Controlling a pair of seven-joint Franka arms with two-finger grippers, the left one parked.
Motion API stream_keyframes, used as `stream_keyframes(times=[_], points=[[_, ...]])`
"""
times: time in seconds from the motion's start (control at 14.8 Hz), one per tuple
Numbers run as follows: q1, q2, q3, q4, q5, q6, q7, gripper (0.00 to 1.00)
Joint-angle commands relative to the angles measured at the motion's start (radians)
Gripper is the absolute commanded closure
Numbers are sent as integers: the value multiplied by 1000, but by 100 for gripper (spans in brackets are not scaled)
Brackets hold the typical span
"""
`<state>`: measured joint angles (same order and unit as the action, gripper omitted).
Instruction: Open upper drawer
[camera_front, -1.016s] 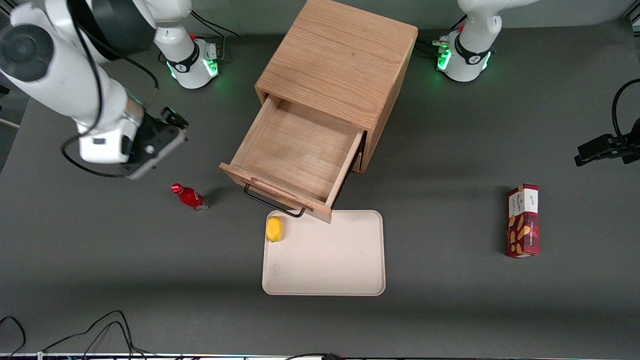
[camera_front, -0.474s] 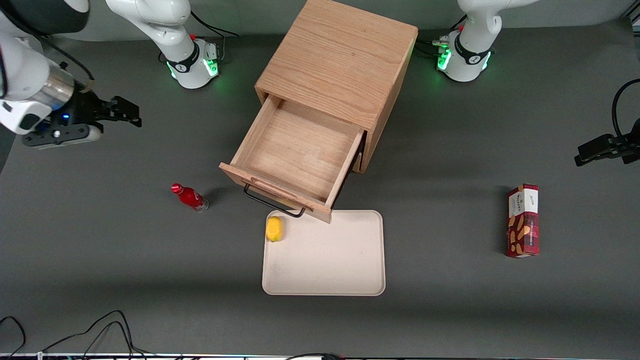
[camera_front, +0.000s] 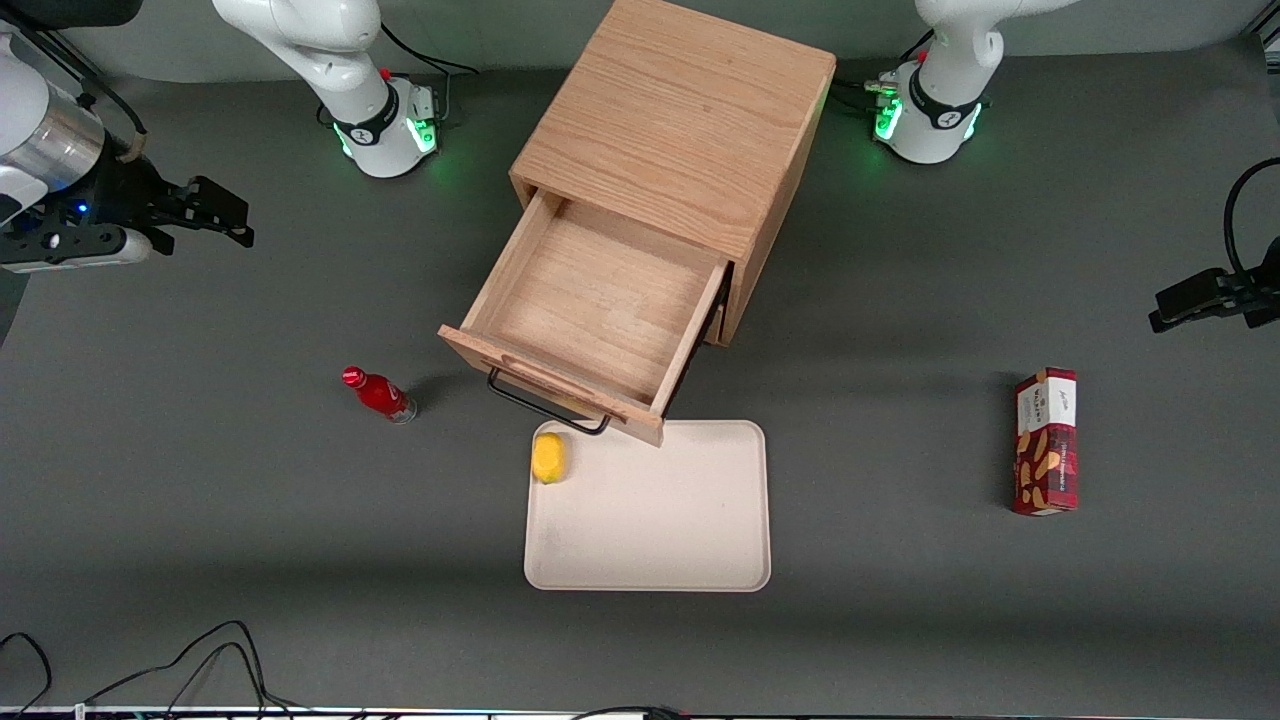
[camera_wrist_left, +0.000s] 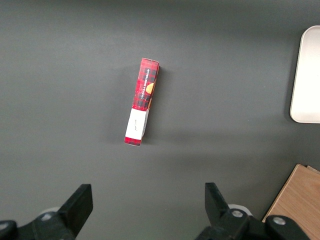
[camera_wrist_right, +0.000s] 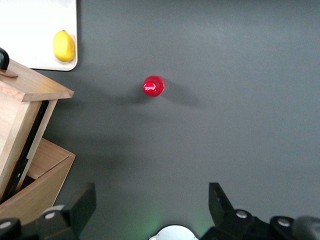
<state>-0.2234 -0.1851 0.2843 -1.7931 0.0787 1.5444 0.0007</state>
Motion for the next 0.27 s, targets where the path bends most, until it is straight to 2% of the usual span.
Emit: stream_keyframes(times=[0.0, 0.2], points=[[172, -10, -160, -14, -25, 8, 30, 0], [280, -13, -272, -14, -25, 6, 31, 0]])
